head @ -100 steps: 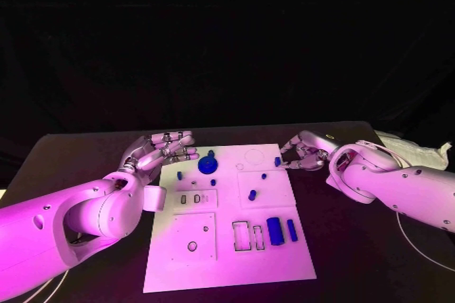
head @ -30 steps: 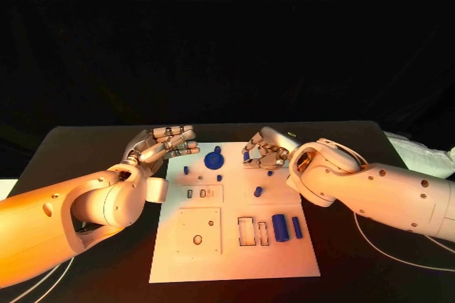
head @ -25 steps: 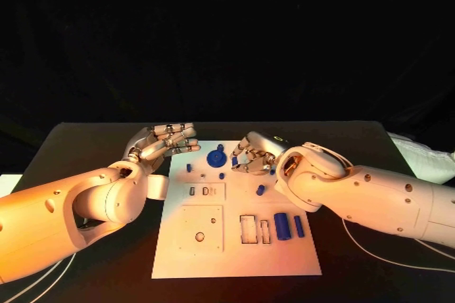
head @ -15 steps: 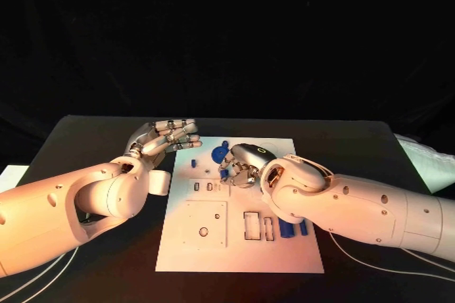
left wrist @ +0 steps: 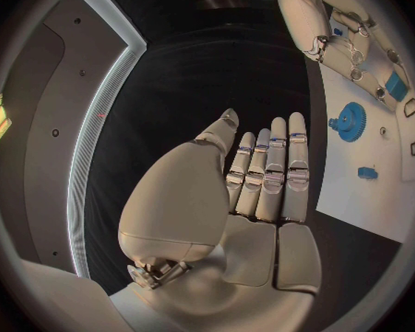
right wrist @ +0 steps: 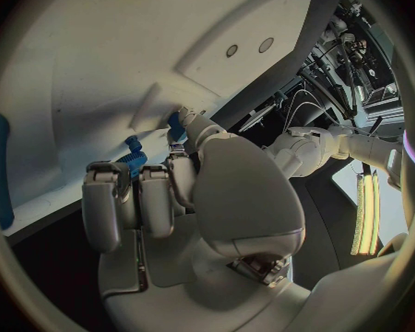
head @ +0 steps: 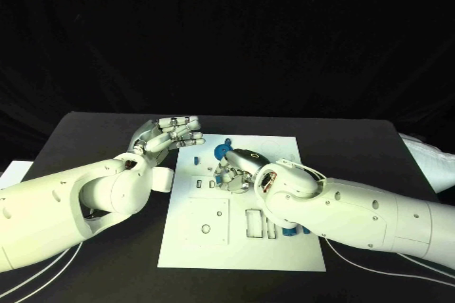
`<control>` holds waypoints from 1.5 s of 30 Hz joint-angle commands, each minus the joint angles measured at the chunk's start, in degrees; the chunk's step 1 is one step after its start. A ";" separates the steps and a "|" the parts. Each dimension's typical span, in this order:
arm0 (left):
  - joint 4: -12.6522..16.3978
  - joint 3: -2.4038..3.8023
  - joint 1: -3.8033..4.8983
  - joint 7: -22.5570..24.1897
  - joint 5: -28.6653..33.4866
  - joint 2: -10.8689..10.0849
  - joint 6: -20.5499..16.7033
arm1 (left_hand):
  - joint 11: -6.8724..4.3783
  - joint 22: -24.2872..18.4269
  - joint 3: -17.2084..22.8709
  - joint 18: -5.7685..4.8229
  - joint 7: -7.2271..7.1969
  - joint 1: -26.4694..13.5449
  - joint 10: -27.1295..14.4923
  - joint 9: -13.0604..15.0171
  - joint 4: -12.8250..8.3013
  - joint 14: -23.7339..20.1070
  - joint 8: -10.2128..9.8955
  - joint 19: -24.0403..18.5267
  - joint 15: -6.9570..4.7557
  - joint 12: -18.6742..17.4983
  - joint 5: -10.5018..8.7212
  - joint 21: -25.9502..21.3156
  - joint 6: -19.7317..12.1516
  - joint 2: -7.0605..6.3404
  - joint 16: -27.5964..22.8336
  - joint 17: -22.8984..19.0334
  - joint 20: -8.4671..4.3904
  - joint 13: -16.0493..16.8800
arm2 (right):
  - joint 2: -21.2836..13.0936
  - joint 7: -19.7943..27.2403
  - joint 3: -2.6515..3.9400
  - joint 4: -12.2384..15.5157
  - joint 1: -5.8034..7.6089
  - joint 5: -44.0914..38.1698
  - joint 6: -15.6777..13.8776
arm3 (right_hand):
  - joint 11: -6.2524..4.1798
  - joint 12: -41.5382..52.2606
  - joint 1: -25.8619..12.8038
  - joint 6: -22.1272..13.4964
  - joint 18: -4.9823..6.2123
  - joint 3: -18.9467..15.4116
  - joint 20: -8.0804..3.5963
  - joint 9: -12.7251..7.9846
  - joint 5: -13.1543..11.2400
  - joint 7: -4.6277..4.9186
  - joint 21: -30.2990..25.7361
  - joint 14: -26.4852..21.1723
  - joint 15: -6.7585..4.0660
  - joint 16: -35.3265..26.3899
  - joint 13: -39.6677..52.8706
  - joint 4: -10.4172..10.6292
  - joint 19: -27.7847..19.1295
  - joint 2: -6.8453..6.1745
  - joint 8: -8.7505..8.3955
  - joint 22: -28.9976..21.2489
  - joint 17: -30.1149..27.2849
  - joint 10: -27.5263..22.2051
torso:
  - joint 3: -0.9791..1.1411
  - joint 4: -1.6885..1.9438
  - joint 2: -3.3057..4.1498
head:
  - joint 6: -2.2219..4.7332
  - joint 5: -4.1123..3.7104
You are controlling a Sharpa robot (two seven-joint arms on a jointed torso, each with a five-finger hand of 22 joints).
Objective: Assemble the parts on the task board
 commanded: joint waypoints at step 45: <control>0.02 0.05 0.05 0.28 0.16 0.05 1.26 | 0.18 -0.10 0.08 0.51 0.12 -0.20 0.14 -0.07 -0.48 0.41 -0.42 0.59 0.16 -0.34 -0.02 -0.31 0.39 0.62 -0.30 0.08 -0.04 -0.07 | -0.54 -0.68 -0.21 0.59 -0.47 -2.97 -1.64 | 2.16 -6.77 -5.67 -7.00 -0.34 -4.43 1.57 -1.13 -1.69 2.08 -0.95 3.96 1.45 -1.08 -3.11 1.56 -1.09 -6.05 -2.11 3.09 5.41 -3.96 | 0.08 -0.09 0.07 | -0.48 0.49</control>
